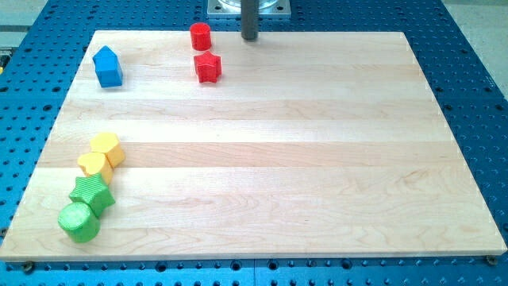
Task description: Slide the red circle close to the blue blocks
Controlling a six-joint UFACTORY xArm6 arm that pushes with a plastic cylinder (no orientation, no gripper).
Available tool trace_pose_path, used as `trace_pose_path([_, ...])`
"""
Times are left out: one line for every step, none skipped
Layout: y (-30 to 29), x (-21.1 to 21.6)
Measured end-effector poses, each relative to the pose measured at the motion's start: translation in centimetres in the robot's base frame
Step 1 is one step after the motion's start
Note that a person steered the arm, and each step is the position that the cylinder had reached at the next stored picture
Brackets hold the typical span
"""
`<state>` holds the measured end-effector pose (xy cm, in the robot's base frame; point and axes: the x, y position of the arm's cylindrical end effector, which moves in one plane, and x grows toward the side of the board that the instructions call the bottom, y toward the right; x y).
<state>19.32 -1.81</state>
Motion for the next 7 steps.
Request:
trace_pose_path([-7.9, -0.1])
trace_pose_path([-14.3, -0.1])
trace_pose_path([-15.6, -0.1])
trace_pose_path([-14.6, -0.2])
trace_pose_path([-11.7, -0.1])
trace_pose_path([-9.2, 0.6])
trace_pose_path([-11.7, 4.4])
